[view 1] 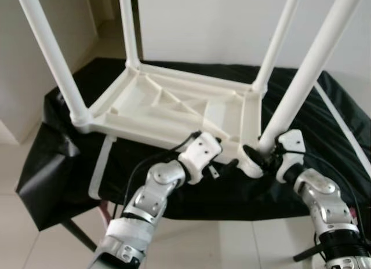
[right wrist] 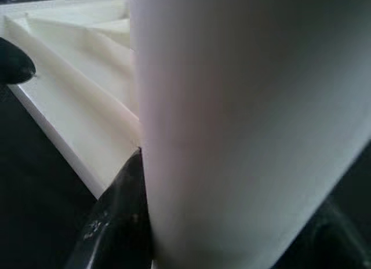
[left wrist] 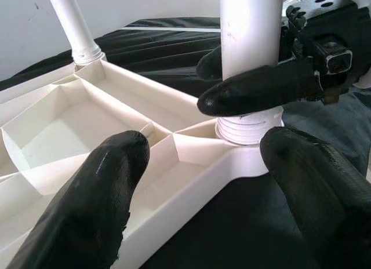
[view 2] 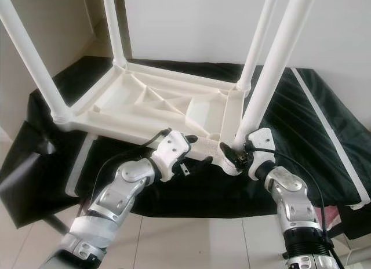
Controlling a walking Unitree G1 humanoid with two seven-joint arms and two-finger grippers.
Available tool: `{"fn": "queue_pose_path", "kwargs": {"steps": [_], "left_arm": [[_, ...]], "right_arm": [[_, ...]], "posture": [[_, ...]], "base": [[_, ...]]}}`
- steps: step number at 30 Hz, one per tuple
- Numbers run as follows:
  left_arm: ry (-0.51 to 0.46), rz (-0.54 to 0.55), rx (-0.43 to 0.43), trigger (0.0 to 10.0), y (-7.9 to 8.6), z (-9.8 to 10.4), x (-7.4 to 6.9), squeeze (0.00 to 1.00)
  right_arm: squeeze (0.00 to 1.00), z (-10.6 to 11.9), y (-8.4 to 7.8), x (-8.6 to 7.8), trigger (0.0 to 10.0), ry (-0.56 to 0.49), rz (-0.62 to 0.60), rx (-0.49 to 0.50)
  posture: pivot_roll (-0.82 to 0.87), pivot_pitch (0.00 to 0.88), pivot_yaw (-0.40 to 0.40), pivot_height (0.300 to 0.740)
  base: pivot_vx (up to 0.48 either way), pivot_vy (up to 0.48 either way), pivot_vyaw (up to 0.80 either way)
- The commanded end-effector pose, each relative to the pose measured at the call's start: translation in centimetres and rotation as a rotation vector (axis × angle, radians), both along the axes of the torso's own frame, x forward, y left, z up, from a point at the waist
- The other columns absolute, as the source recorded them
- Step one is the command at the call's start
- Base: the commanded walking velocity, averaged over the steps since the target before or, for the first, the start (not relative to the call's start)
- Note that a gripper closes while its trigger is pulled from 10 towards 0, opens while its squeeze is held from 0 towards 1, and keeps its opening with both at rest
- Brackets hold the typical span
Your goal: Building children table
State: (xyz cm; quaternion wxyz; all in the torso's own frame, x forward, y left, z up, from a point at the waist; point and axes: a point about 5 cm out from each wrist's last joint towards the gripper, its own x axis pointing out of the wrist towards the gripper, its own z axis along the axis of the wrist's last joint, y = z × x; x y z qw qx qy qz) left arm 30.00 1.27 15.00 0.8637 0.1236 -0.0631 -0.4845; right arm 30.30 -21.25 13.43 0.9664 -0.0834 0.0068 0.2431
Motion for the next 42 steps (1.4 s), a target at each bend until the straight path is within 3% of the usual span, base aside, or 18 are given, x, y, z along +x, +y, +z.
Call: {"fn": "queue_pose_path", "kwargs": {"steps": [1,7,8,9,17,20,25,28,35,42], "left_arm": [[0.004,0.005,0.001,10.0,-0.1,-0.2,0.0,0.00],[0.002,0.009,0.000,10.0,0.0,-0.2,0.0,0.00],[0.002,0.008,-0.001,10.0,0.0,-0.2,0.0,0.00],[0.002,0.006,0.000,10.0,0.0,-0.2,-0.1,0.00],[0.002,-0.001,0.002,10.0,-0.2,-0.3,-0.2,0.00],[0.001,0.001,0.002,10.0,-0.1,-0.3,-0.2,0.00],[0.001,0.000,0.002,10.0,-0.1,-0.3,-0.2,0.00],[0.001,-0.005,0.003,10.0,-0.1,-0.3,-0.3,0.00],[0.000,-0.009,0.004,10.0,-0.2,-0.3,-0.3,0.00],[-0.001,-0.001,-0.001,10.0,-0.3,-0.3,-0.3,0.00]], "right_arm": [[0.00,-0.8,0.2,-0.2,0.0,0.033,0.038,-0.042],[0.00,-1.7,-0.5,-0.7,0.0,0.067,0.038,-0.036],[0.00,-1.8,-0.6,-0.8,4.2,0.070,0.027,-0.032],[0.00,-2.1,-0.7,-0.8,10.0,0.080,-0.008,-0.029],[0.00,-2.6,-0.8,-0.9,10.0,0.089,-0.195,-0.005],[0.00,-2.6,0.0,-0.9,10.0,0.082,-0.362,0.042],[0.00,-2.6,0.5,-0.8,10.0,0.084,-0.436,0.076],[0.00,-2.8,1.7,-0.8,10.0,0.073,-0.492,0.099],[0.00,-2.7,2.4,-0.6,10.0,0.069,-0.628,0.132],[0.00,-2.7,5.0,-0.7,10.0,0.077,-0.799,0.194]], "posture": [[-0.04,0.000,-0.033,0.740],[-0.04,0.000,-0.033,0.740],[-0.04,0.000,-0.032,0.740],[-0.05,0.000,-0.030,0.740],[-0.04,0.000,-0.032,0.740],[-0.04,0.000,-0.034,0.740],[-0.04,0.000,-0.035,0.740],[-0.04,0.000,-0.035,0.740],[-0.04,0.000,-0.042,0.740],[-0.03,0.000,-0.054,0.740]], "base": [[0.000,0.000,0.00],[0.000,0.000,0.00],[0.000,0.000,0.00],[0.000,0.000,0.00],[0.000,0.000,0.00],[0.000,0.000,0.00],[0.000,0.000,0.00],[0.000,0.000,0.00],[0.000,0.000,0.00],[0.000,0.000,0.00]]}}
